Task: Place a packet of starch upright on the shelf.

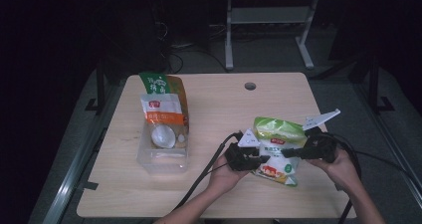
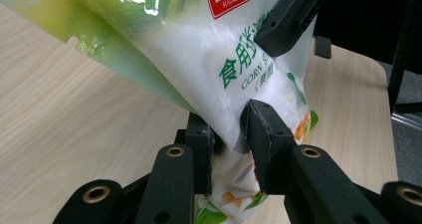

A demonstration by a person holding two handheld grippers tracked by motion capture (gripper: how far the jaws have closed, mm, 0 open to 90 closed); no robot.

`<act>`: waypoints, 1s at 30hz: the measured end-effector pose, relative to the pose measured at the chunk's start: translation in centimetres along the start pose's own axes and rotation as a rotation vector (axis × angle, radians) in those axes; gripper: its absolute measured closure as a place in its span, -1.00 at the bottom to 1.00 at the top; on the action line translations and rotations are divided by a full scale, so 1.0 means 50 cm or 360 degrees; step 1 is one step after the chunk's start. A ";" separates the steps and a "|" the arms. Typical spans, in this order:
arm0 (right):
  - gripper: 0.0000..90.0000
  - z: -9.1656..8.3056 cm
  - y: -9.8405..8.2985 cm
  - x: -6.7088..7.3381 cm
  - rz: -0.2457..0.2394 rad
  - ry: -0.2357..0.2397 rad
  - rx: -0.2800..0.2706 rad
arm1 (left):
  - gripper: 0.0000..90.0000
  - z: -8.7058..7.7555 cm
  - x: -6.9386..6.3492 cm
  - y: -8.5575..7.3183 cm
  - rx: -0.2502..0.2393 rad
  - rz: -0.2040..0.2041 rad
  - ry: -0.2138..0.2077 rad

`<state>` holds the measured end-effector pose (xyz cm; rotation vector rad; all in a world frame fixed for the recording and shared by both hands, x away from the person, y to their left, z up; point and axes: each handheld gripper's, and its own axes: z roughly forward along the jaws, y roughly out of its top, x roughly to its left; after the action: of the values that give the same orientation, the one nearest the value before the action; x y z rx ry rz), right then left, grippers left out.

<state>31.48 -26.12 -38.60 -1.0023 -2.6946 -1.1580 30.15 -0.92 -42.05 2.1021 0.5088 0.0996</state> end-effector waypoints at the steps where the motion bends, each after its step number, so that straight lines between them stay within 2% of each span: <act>1: 0.83 -0.001 0.001 0.002 -0.0013 -0.0016 0.0011 | 0.59 -0.001 0.000 0.000 0.0000 -0.0005 0.0000; 5: 0.98 -0.003 0.006 0.010 -0.0022 -0.0035 0.0029 | 0.47 -0.010 0.003 -0.005 -0.0013 -0.0042 -0.0005; 11: 0.99 -0.003 0.011 0.020 -0.0047 -0.0017 -0.0008 | 0.28 -0.030 0.005 -0.016 0.0002 -0.0055 0.0039; 16: 0.99 -0.003 0.023 0.033 -0.0106 -0.0049 -0.0032 | 0.10 -0.050 0.001 -0.024 0.0003 -0.0071 0.0059; 18: 0.99 -0.006 0.032 0.037 -0.0119 -0.0057 -0.0035 | 0.03 -0.062 -0.004 -0.027 -0.0002 -0.0051 0.0095; 19: 0.99 -0.007 0.037 0.042 -0.0102 -0.0067 -0.0032 | -0.01 -0.067 -0.005 -0.029 0.0001 -0.0053 0.0102; 20: 0.99 -0.007 0.041 0.042 -0.0128 -0.0071 -0.0034 | -0.03 -0.071 -0.007 -0.031 -0.0003 -0.0057 0.0096; 23: 0.99 -0.008 0.054 0.048 -0.0132 -0.0079 -0.0028 | -0.06 -0.086 -0.015 -0.039 0.0002 -0.0022 0.0132; 25: 1.00 -0.006 0.061 0.050 -0.0145 -0.0086 -0.0028 | -0.07 -0.096 -0.019 -0.045 -0.0004 -0.0017 0.0125; 27: 1.00 -0.003 0.070 0.053 -0.0159 -0.0087 -0.0030 | -0.08 -0.105 -0.024 -0.051 0.0006 0.0016 0.0131; 30: 1.00 -0.001 0.086 0.061 -0.0174 -0.0072 -0.0037 | -0.09 -0.116 -0.033 -0.062 -0.0007 0.0017 0.0122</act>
<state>31.53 -22.28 -35.01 -0.9047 -2.8098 -1.2010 26.15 4.45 -41.17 2.1033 0.5423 0.1879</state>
